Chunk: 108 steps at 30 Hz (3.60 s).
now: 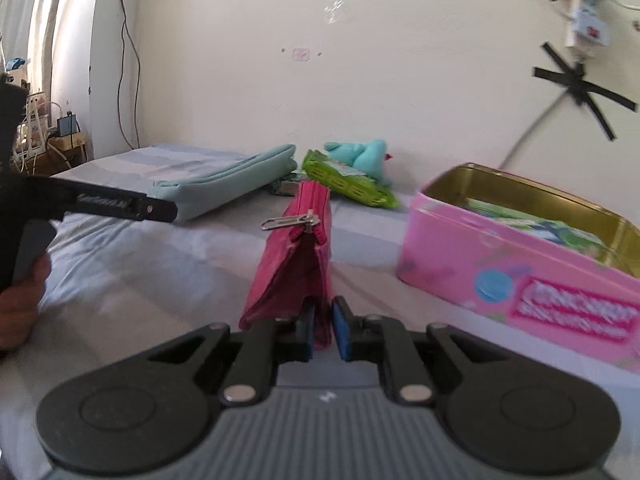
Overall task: Organize objects
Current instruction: 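Grasp the pink pouch with the right gripper and lift it, then set the pink pouch down beside the tin and open the right gripper, then grasp the pink pouch with the left gripper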
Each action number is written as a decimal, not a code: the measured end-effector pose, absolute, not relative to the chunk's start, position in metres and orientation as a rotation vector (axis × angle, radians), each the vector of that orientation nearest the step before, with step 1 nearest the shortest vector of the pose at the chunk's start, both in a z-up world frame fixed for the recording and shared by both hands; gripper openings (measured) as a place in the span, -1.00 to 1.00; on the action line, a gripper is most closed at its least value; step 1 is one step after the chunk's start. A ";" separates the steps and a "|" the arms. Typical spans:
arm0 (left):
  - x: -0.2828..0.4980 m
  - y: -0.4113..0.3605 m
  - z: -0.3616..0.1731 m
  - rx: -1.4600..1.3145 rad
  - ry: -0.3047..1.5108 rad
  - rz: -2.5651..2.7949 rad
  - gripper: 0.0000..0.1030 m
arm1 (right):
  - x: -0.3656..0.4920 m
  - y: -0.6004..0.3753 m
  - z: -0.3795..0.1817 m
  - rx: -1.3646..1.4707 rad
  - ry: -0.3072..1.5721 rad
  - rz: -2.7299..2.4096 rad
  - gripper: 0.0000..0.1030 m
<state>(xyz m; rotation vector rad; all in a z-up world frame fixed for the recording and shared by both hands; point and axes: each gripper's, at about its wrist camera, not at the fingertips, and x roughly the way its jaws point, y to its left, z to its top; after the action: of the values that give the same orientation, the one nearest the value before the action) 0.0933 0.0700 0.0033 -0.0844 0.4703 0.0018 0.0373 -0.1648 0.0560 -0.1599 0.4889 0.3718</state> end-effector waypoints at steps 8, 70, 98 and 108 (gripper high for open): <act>0.093 0.064 0.003 -0.030 0.476 0.033 0.49 | 0.026 -0.193 0.052 -0.018 0.482 0.345 -0.53; 0.091 0.065 0.002 -0.063 0.492 0.007 0.51 | 0.023 -0.201 0.046 0.077 0.562 0.415 -0.71; 0.088 0.036 0.010 -0.006 0.480 -0.167 0.69 | 0.030 -0.218 0.044 0.178 0.571 0.359 -0.64; 0.097 0.013 0.011 -0.018 0.507 -0.315 0.73 | 0.028 -0.229 0.044 0.232 0.537 0.373 -0.45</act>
<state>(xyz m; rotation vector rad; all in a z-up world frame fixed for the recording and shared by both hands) 0.0966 0.0129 0.0114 -0.0180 0.5065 -0.3152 0.0276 -0.2286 0.0445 0.2322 0.5370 0.3733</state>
